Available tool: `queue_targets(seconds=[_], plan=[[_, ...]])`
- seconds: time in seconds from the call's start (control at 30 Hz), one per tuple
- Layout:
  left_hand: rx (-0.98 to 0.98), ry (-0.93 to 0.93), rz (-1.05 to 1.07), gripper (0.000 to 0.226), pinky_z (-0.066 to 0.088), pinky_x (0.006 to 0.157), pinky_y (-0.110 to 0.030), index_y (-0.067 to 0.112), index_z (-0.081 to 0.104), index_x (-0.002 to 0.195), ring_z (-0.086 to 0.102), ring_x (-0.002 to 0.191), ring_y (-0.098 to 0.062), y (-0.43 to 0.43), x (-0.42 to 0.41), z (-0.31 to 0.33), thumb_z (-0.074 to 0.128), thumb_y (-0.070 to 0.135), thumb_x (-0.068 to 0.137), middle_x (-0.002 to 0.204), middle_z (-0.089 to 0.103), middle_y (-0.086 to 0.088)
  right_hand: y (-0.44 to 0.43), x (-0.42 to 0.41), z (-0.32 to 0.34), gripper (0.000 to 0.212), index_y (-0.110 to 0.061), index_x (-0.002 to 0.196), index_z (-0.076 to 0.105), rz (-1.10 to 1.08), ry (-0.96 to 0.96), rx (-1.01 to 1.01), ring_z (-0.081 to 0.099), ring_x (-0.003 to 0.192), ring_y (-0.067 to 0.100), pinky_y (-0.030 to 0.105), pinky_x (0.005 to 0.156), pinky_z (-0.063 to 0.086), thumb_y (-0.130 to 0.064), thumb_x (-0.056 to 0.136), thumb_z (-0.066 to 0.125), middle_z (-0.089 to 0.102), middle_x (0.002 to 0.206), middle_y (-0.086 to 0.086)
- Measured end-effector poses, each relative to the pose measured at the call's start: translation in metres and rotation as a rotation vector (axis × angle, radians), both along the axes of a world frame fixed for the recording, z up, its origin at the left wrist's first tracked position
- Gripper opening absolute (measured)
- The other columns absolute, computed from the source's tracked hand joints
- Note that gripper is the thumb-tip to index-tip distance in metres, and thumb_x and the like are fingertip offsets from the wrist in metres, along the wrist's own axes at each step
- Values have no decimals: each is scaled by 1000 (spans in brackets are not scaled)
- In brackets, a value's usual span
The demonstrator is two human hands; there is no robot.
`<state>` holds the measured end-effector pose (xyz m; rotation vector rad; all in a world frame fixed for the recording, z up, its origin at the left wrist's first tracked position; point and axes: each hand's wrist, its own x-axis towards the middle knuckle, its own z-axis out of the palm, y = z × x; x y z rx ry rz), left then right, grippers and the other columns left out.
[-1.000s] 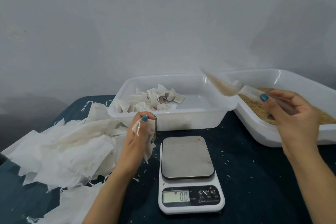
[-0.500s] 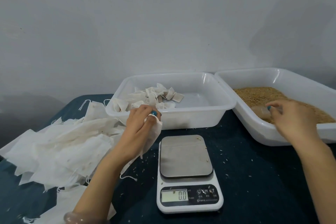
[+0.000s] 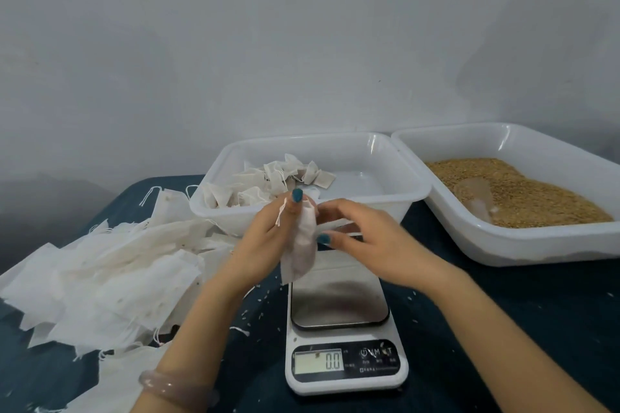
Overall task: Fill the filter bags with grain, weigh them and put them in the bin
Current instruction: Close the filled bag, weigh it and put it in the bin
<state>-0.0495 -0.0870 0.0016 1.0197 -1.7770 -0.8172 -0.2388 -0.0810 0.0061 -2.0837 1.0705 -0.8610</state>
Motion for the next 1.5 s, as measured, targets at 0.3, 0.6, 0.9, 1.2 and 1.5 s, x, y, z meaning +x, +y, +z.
queue_targets(seconds=[0.3, 0.6, 0.9, 1.2, 1.5], plan=[[-54, 82, -66, 50, 47, 78, -17, 17, 55, 105, 56, 87, -3, -3, -13, -9, 25, 56, 97, 95, 59, 3, -11, 7, -13, 18, -23, 93, 68, -103, -329, 59, 64, 78, 3, 20, 75, 54, -30, 80, 77, 67, 85, -6], [-11, 0, -16, 44, 51, 73, -52, 26, 59, 104, 61, 79, -24, -4, -6, -28, 59, 66, 86, 90, 64, -8, -10, -5, -14, 11, -23, 80, 65, -155, -345, -42, 57, 72, 0, 16, 67, 49, -19, 86, 75, 62, 72, -16], [75, -149, 5, 31, 50, 67, -45, 3, 62, 93, 59, 73, -30, -7, -3, -37, 64, 34, 95, 83, 64, -14, -13, -12, -35, 12, -22, 79, 64, -173, -389, 131, 59, 65, 6, 18, 64, 52, -25, 86, 74, 62, 73, -15], [-33, -312, 149, 21, 47, 85, -24, 29, 61, 114, 55, 103, -4, -7, 4, -42, 64, 32, 94, 106, 64, 20, -17, -18, -57, 4, -29, 95, 67, -364, -160, -13, 61, 80, 1, 14, 67, 46, -31, 93, 65, 67, 87, -15], [-89, -383, 170, 30, 32, 83, 2, 40, 53, 122, 41, 110, 18, -9, 9, -47, 60, 40, 93, 110, 50, 38, -18, -21, -60, 7, -27, 93, 68, -412, -171, -55, 62, 81, -4, 6, 64, 44, -25, 95, 62, 69, 86, -14]])
